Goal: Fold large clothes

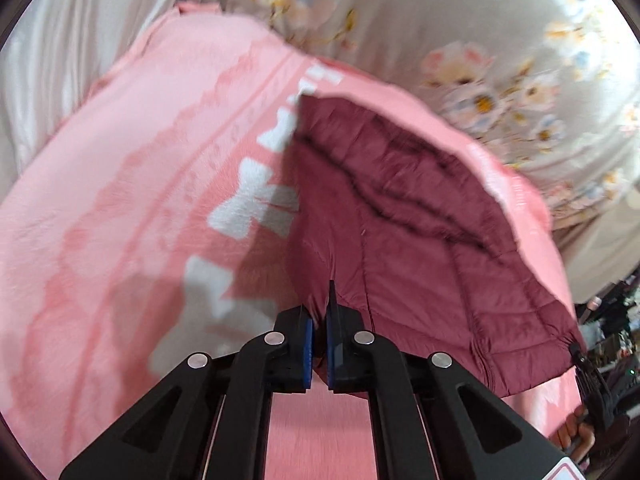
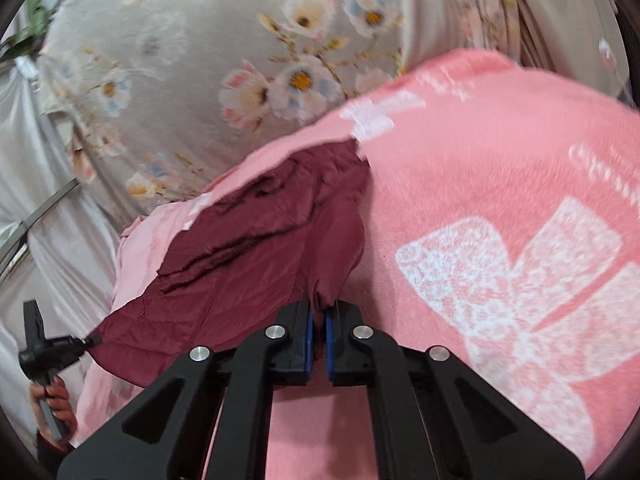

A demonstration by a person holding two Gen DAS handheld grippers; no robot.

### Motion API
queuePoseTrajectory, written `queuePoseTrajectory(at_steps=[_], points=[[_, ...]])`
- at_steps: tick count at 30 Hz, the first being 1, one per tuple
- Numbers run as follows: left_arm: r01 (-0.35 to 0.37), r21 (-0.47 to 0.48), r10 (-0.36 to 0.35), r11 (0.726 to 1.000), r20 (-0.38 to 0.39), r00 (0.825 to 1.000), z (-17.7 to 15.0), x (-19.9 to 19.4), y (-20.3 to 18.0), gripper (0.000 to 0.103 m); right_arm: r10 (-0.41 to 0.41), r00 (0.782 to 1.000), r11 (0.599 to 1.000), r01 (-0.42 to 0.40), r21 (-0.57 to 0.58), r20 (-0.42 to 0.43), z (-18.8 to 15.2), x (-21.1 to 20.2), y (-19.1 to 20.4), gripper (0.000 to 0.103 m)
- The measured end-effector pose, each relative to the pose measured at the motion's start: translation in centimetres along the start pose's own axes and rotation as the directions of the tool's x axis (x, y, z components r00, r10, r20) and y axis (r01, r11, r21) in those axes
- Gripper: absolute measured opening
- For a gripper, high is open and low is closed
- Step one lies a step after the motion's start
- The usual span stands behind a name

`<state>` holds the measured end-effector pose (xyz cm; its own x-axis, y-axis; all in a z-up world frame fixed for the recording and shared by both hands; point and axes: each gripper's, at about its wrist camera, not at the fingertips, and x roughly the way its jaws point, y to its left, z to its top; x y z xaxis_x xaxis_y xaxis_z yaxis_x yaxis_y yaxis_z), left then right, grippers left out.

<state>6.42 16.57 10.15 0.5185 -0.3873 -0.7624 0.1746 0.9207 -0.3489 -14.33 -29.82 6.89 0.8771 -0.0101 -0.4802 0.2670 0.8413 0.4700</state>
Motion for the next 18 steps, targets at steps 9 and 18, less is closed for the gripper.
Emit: queuePoseTrajectory(at_steps=[9,18], points=[[0.063,0.085,-0.080,0.994,0.215,0.973,-1.7,-15.4,-2.6,0.002,0.124,0.958,0.985,-0.088,-0.146,0.259,2.3,-13.9,4.6,0.003],[-0.122,0.136,0.094,0.983,0.197,0.976,7.0,-6.7,-6.4,0.003,0.038,0.974,0.999,-0.036,-0.013,0.222,9.8,-2.8,2.9,0.003]])
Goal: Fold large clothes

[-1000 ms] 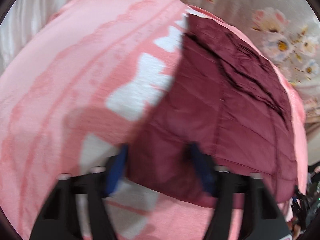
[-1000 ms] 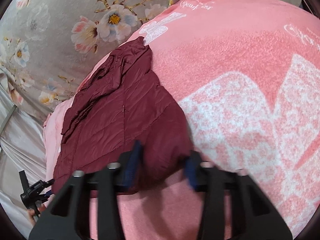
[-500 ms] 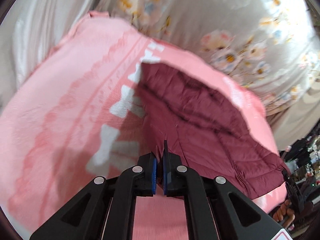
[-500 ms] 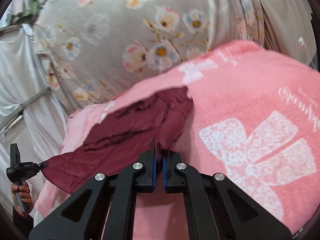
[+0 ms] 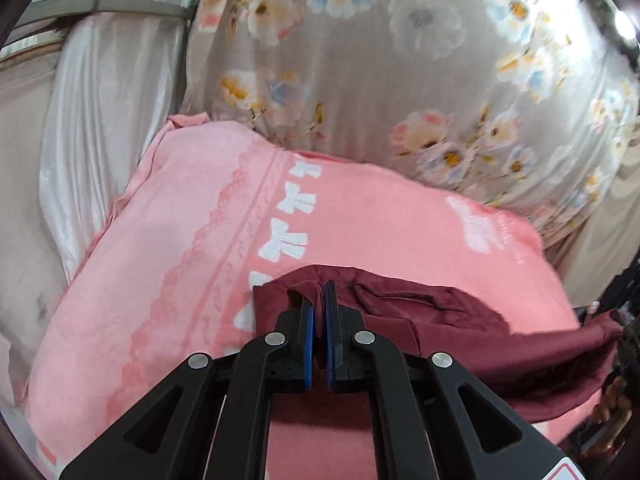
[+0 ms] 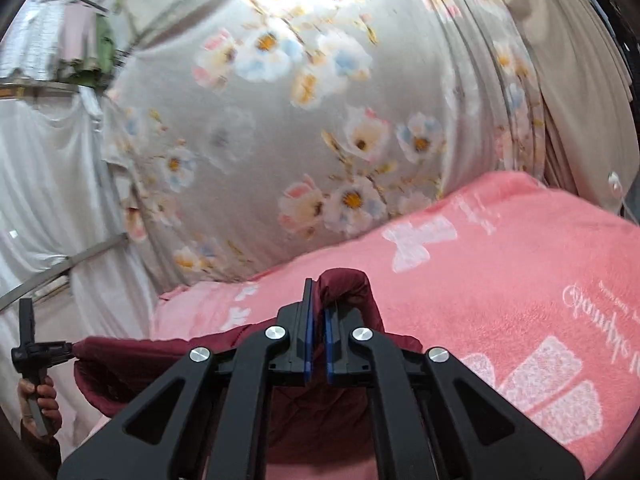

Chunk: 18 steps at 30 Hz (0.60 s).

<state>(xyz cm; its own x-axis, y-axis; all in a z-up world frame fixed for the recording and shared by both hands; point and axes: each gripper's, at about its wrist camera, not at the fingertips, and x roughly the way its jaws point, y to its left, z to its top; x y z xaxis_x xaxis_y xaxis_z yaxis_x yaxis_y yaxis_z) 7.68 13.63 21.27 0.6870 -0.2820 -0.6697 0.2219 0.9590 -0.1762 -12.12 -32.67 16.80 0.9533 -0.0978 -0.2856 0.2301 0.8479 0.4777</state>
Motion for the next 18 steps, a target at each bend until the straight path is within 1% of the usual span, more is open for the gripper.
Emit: queuePoseTrajectory(at_steps=[2,4,5,6,8,9,11,13,16,18], points=[[-0.058,0.018,0.058,0.998,-0.037,0.998,0.9,3.9,-0.3,0.003,-0.043,0.998,0.999,0.044,0.027,-0.048,-0.3,3.6,-1.2,0.003],[-0.120,0.046,0.124,0.992,-0.092,0.988,1.4,8.9,-0.6,0.004,-0.103,0.989,0.994,0.106,0.027,-0.106,-1.1,7.8,-2.2,0.003],[-0.153,0.059,0.160,0.986,-0.124,0.979,1.5,11.8,-0.7,0.004,-0.126,0.983,0.991,0.130,0.027,-0.131,-1.7,9.4,-2.7,0.003],[-0.175,0.074,0.184,0.982,-0.143,0.972,1.2,13.6,-0.7,0.004,-0.158,0.974,0.986,0.164,0.021,-0.163,-2.5,11.6,-3.4,0.003],[-0.214,0.104,0.231,0.971,-0.186,0.955,0.6,17.6,-0.7,0.004,-0.199,0.961,0.979,0.203,0.005,-0.193,-3.4,13.9,-3.9,0.003],[-0.222,0.114,0.242,0.968,-0.206,0.948,0.3,19.1,-0.6,0.004,-0.222,0.952,0.974,0.226,-0.003,-0.212,-4.0,15.2,-4.3,0.003],[-0.233,0.122,0.257,0.965,-0.241,0.936,-0.5,21.6,-0.3,0.004,-0.252,0.939,0.967,0.254,-0.022,-0.232,-5.0,17.0,-4.9,0.003],[-0.247,0.131,0.274,0.960,-0.258,0.927,-1.4,23.7,-0.1,0.005,-0.279,0.926,0.960,0.278,-0.039,-0.254,-5.8,18.8,-5.4,0.003],[-0.254,0.136,0.282,0.958,-0.268,0.921,-2.1,25.5,0.0,0.006,-0.314,0.908,0.949,0.306,-0.070,-0.278,-7.0,21.0,-6.0,0.003],[-0.258,0.137,0.286,0.956,-0.268,0.920,-2.5,26.3,0.0,0.007,-0.321,0.901,0.947,0.313,-0.074,-0.293,-7.6,21.8,-6.4,0.003]])
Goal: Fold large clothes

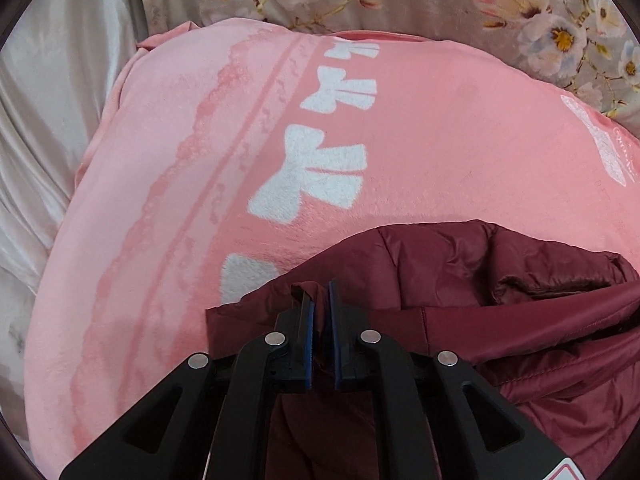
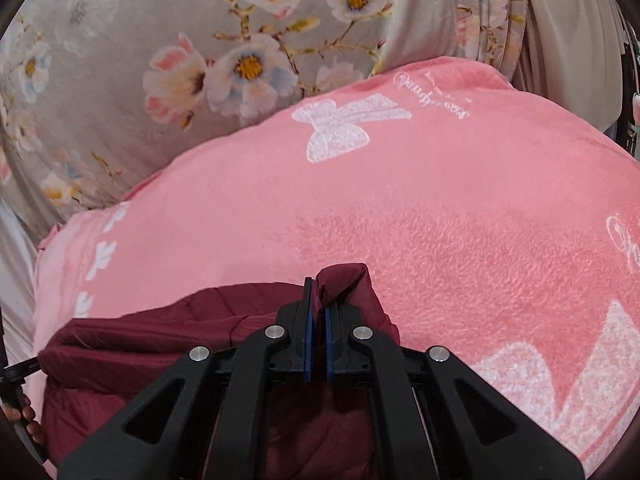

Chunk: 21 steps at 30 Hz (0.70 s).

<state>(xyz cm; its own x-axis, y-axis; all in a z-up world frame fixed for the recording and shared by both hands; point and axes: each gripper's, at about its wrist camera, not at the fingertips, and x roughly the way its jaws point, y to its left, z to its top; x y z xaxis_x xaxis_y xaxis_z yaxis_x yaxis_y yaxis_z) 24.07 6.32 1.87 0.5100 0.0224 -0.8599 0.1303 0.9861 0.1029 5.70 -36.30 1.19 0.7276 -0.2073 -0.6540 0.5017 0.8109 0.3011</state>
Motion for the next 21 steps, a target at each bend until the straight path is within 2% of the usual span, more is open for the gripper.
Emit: queuePoseTrajectory(at_steps=[4,14,19,21], points=[[-0.020,0.017,0.020,1.000,0.012,1.000,-0.3,1.2,-0.6,0.012,-0.004,0.999,1.000,0.004,0.011,-0.036,-1.0,2.0,-0.5,0.004],[-0.051,0.023,0.048,0.998,0.094,0.994,-0.8,2.6,-1.5,0.012,0.034,0.996,0.997,-0.028,0.066,-0.086,-1.8,4.1,-1.4,0.004],[0.009,-0.024,-0.006,1.000,0.105,0.994,-0.7,2.3,-0.4,0.016,0.081,0.994,0.993,-0.074,0.095,-0.079,-1.7,4.0,-1.8,0.008],[0.036,-0.060,-0.029,0.998,0.112,0.993,-0.6,1.1,0.7,0.021,0.117,0.993,0.986,-0.113,0.123,-0.026,-1.4,2.5,-2.5,0.015]])
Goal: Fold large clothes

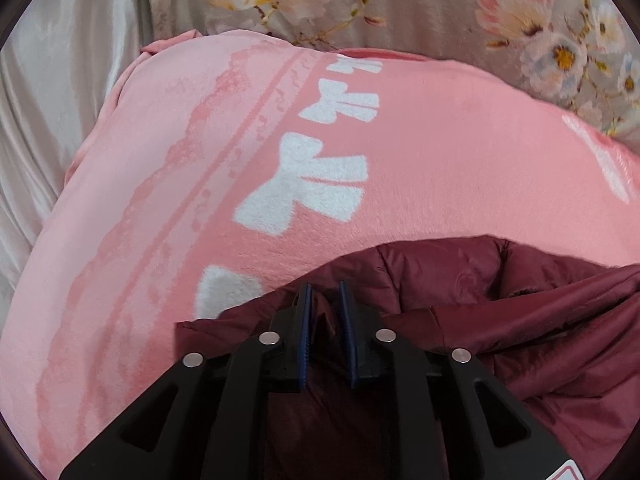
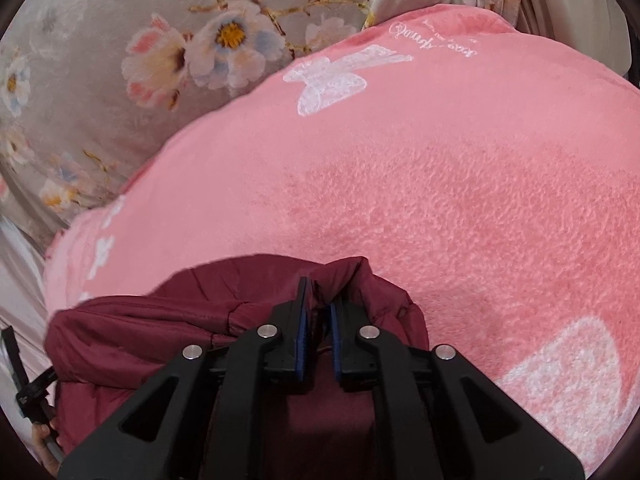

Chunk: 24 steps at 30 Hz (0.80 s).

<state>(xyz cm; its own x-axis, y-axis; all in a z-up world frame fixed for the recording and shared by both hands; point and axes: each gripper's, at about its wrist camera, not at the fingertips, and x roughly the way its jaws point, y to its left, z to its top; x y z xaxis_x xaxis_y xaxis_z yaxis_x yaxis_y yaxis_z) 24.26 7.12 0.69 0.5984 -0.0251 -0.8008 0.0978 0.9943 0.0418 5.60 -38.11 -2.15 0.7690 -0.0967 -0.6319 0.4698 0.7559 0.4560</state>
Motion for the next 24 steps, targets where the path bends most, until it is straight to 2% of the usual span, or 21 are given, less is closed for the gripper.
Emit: queuePoseTrajectory(at_steps=[1,2,3,4,6,7,9,14,18,19,20,21,22,24], points=[[-0.005,-0.013,0.005,1.000,0.011,1.000,0.2,-0.9,0.5,0.037,0.008,0.999,1.000,-0.008,0.001,0.047,0.1,-1.4,-0.1,0.024],[-0.027,-0.024,0.028,0.999,0.037,0.999,0.5,-2.1,1.0,0.047,0.002,0.996,1.000,-0.001,-0.003,0.086,0.2,-2.6,0.0,0.039],[-0.055,-0.038,0.058,0.998,0.088,0.994,0.8,-3.8,1.6,0.064,-0.015,0.990,1.000,0.017,-0.015,0.142,0.3,-4.3,0.4,0.043],[-0.066,-0.044,0.072,0.997,0.141,0.987,1.1,-5.5,2.1,0.070,-0.011,0.985,0.999,0.017,-0.037,0.171,0.4,-5.5,0.9,0.044],[-0.077,-0.019,0.079,0.997,0.212,0.974,1.8,-8.3,2.3,0.072,0.013,0.985,0.994,0.006,-0.112,0.172,0.6,-6.9,3.1,0.044],[-0.077,-0.002,0.076,0.997,0.217,0.973,2.3,-9.1,2.0,0.072,0.025,0.987,0.990,-0.002,-0.142,0.161,0.4,-7.0,4.1,0.044],[-0.035,0.036,0.027,0.999,0.202,0.979,2.9,-10.3,0.7,0.072,0.074,0.991,0.971,-0.047,-0.236,0.109,-0.3,-6.8,7.6,0.044],[0.075,0.188,-0.095,0.979,0.099,0.990,2.3,-9.9,-7.0,0.072,0.106,0.992,0.904,-0.122,-0.409,-0.062,-3.8,-3.3,14.7,0.043],[0.116,0.269,-0.124,0.956,0.010,0.992,0.7,-7.0,-12.3,0.072,0.017,0.992,0.850,-0.080,-0.520,-0.126,-5.7,0.5,17.8,0.043],[0.119,0.277,-0.123,0.953,-0.006,0.992,0.5,-6.1,-12.9,0.072,0.000,0.990,0.847,-0.075,-0.526,-0.142,-5.9,1.4,18.0,0.038],[0.120,0.279,-0.119,0.953,-0.021,0.993,0.3,-5.3,-13.6,0.072,-0.019,0.987,0.846,-0.069,-0.529,-0.159,-6.0,2.3,18.0,0.023],[0.124,0.276,-0.117,0.953,-0.039,0.992,0.2,-4.4,-14.1,0.072,-0.037,0.981,0.849,-0.071,-0.524,-0.193,-6.0,3.4,17.9,0.015],[0.127,0.272,-0.117,0.954,-0.052,0.992,0.1,-3.8,-14.4,0.072,-0.027,0.977,0.859,-0.086,-0.505,-0.213,-5.8,3.9,17.7,0.002],[0.133,0.261,-0.121,0.956,-0.062,0.991,0.4,-3.0,-14.8,0.072,0.002,0.979,0.871,-0.102,-0.480,-0.205,-5.0,3.5,17.5,0.000]])
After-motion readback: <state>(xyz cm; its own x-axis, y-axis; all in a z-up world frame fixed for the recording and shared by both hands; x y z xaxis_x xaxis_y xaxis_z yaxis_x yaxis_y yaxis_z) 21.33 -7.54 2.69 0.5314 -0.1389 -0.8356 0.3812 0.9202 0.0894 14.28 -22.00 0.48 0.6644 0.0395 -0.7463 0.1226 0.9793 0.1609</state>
